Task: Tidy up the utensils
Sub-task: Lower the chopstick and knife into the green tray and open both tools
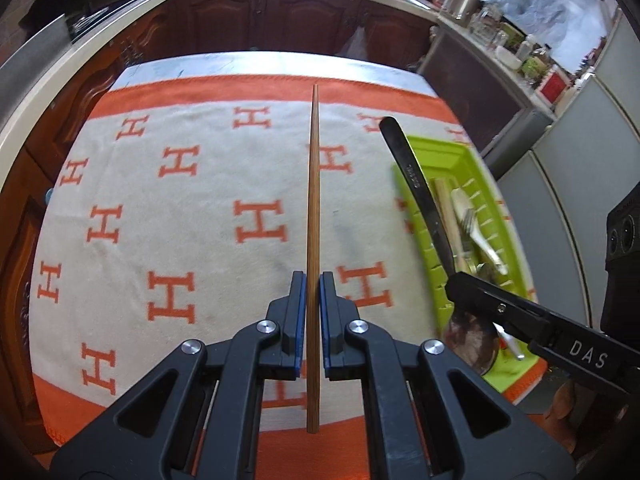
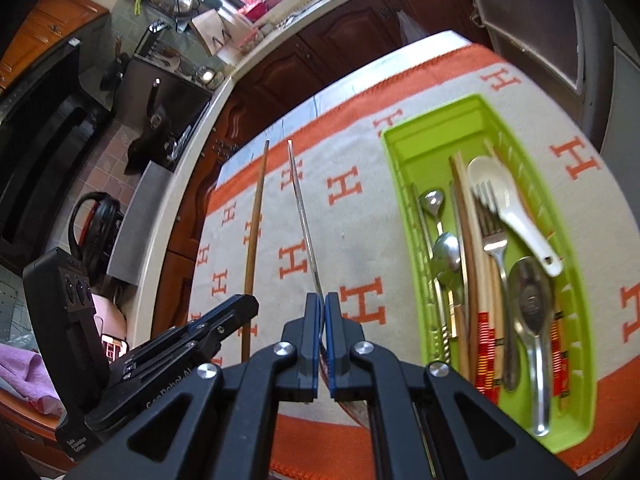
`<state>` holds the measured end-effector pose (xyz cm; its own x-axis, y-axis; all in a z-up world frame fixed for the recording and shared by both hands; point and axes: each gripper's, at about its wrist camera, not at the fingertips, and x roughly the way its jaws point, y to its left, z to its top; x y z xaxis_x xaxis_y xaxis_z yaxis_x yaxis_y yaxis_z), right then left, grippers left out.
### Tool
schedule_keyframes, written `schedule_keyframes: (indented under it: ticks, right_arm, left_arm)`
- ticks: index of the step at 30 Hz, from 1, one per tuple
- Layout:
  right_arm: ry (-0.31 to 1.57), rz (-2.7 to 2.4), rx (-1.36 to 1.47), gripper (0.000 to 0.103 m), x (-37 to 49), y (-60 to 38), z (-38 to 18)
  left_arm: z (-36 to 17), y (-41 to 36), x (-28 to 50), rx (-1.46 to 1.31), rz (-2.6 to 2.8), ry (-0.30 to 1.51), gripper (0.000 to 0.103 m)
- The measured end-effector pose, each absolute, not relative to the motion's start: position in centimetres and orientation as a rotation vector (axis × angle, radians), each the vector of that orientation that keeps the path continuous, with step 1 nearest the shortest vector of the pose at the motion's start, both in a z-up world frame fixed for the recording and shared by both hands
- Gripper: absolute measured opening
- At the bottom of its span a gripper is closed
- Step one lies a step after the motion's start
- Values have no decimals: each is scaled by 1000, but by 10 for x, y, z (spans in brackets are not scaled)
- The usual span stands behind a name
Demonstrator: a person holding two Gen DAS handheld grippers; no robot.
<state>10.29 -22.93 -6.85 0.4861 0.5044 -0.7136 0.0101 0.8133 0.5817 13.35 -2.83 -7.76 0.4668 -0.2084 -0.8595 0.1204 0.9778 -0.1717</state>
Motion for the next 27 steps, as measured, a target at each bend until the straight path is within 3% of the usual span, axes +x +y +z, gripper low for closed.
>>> schedule_keyframes:
  ticks: [13,27]
  right_arm:
    - [962,118,644,2,95,-316,-67]
    - [1065,36,713,2,92,-348,-116]
  left_arm:
    - [-49,-131,146,-51,-373,1064,4]
    - [-109,-179,178,-109,-388,1201,4]
